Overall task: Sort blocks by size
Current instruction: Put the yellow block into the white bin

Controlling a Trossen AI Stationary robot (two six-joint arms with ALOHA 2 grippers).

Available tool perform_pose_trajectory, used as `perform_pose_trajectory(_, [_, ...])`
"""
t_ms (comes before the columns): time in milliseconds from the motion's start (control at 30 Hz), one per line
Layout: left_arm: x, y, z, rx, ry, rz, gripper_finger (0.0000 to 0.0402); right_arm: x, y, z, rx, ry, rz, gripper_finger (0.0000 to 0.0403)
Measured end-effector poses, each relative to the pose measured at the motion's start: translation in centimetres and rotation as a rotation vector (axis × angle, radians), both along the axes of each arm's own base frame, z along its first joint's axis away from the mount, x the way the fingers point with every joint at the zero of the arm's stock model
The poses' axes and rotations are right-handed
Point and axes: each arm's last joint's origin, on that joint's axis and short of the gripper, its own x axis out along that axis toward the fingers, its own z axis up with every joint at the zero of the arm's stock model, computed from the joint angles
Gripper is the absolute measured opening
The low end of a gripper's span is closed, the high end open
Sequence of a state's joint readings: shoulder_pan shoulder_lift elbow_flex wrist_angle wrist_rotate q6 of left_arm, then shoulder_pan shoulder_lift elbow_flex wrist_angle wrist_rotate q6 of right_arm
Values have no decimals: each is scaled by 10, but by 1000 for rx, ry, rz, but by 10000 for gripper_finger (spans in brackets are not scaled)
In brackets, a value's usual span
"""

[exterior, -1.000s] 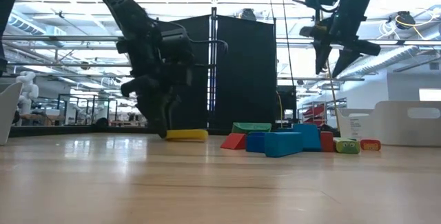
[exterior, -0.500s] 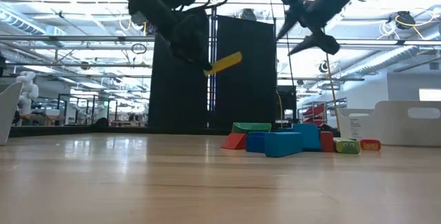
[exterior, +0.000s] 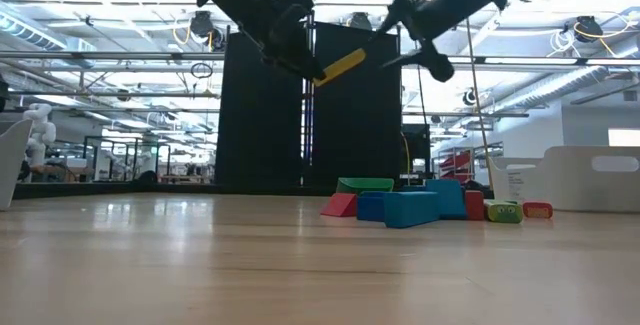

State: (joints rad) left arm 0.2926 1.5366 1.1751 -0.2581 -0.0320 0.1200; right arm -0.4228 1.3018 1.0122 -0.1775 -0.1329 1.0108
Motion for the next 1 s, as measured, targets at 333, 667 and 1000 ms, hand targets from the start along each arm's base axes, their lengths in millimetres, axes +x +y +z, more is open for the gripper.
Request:
perform_pose_trajectory(333, [1,-3,1,31,3,-1,104,16,4,1,-26,-89,34,210])
perform_pose_trajectory(667, [2,-3,2,37,-9,-2,104,31,8,-15,8,-58,50,210])
perform_pose_trajectory(1000, [3,-5,2,41,-8,-12,104,39,6,-21,-10,-65,57,145])
